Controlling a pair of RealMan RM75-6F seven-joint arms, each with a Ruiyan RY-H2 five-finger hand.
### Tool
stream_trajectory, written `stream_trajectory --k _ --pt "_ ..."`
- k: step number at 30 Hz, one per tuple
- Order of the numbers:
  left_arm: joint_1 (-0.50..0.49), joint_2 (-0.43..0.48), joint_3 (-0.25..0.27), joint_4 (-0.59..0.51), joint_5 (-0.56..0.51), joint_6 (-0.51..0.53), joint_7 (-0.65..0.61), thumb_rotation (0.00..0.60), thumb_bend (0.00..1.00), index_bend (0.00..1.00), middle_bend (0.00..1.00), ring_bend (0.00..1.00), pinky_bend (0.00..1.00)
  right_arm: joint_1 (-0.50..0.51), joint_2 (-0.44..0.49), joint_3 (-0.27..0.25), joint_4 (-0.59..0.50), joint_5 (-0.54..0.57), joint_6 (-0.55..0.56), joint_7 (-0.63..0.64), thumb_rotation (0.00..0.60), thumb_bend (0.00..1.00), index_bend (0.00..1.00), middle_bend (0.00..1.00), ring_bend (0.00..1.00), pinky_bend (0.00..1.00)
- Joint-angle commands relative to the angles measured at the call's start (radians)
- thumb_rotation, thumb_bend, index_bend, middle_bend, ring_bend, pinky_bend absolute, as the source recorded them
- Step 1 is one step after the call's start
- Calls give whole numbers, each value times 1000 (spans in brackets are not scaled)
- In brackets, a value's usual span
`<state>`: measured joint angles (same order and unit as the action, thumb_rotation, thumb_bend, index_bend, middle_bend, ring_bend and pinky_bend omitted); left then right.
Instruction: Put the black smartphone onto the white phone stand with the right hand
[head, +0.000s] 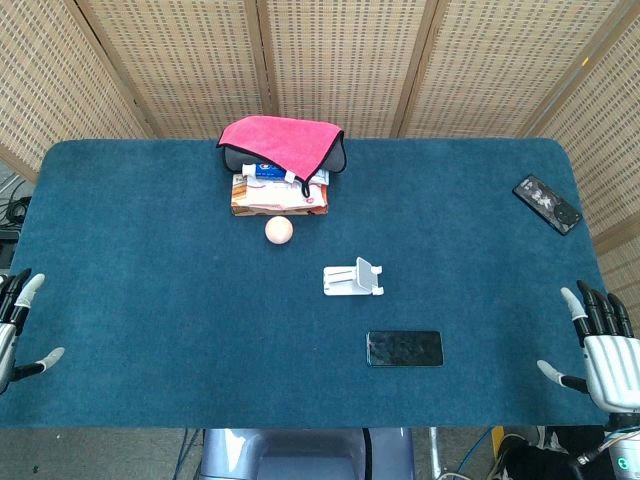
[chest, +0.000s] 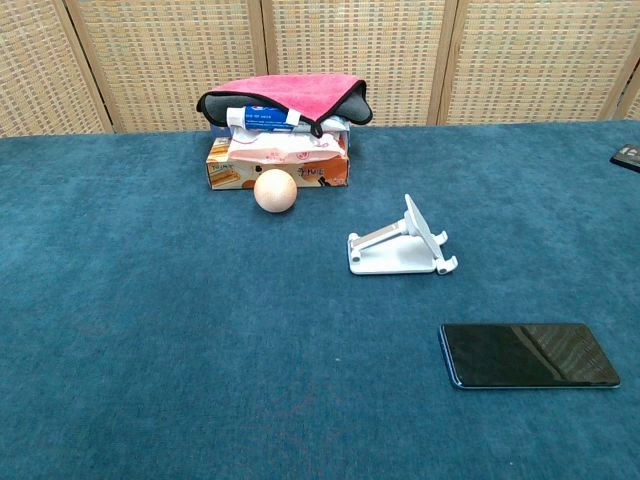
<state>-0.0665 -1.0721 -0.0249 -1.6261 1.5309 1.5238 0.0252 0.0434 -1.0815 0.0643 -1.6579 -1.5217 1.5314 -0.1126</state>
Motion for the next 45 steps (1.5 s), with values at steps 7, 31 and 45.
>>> stream_trajectory --k 7,31,45 --pt "-2 -1 -3 0 -8 -8 4 600 0 0 0 0 0 9 -5 -10 1 -10 -21 -22 600 0 0 0 0 0" --pt "-31 -4 -33 -21 -93 -77 45 600 0 0 0 0 0 362 -248 25 -88 38 -554 -369 600 28 134 156 128 82" --pt "-36 4 -38 -16 -111 -91 26 600 0 0 0 0 0 422 -476 9 -114 375 -536 -820 600 28 155 179 156 144"
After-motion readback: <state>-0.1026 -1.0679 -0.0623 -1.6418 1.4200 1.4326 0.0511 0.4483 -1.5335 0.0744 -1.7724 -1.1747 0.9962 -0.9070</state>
